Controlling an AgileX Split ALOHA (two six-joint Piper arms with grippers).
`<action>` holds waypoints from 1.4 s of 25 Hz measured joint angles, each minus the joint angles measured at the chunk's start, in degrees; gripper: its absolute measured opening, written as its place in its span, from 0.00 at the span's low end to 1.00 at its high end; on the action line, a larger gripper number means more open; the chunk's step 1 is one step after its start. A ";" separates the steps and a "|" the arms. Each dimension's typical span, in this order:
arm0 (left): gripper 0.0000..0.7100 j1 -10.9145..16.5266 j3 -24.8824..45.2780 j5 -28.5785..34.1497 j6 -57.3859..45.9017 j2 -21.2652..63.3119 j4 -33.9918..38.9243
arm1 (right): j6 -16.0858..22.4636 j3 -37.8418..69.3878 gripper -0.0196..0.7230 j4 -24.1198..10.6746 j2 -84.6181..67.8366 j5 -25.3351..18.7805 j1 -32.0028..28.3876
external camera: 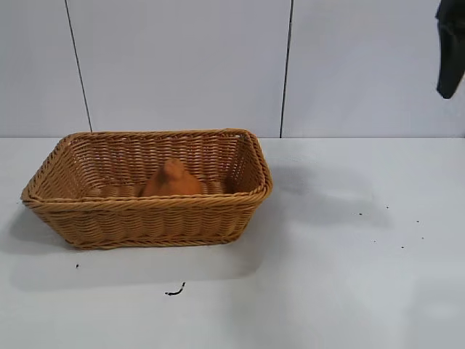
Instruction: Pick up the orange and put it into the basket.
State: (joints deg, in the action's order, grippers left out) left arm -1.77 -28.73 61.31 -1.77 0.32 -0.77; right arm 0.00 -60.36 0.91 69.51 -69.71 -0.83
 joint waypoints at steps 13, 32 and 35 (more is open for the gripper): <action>0.94 0.00 0.00 0.00 0.00 0.00 0.00 | -3.34 31.75 0.96 0.29 -40.92 10.22 0.00; 0.94 0.00 0.00 0.00 0.00 0.00 0.00 | -3.34 32.13 0.96 0.38 -68.30 11.41 2.42; 0.94 0.00 0.00 0.00 0.00 0.00 0.00 | -3.34 32.25 0.96 0.14 -69.73 11.41 2.89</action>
State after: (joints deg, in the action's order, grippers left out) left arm -1.77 -28.73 61.31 -1.77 0.32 -0.77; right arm -3.34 -28.11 1.05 -0.21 -58.30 2.06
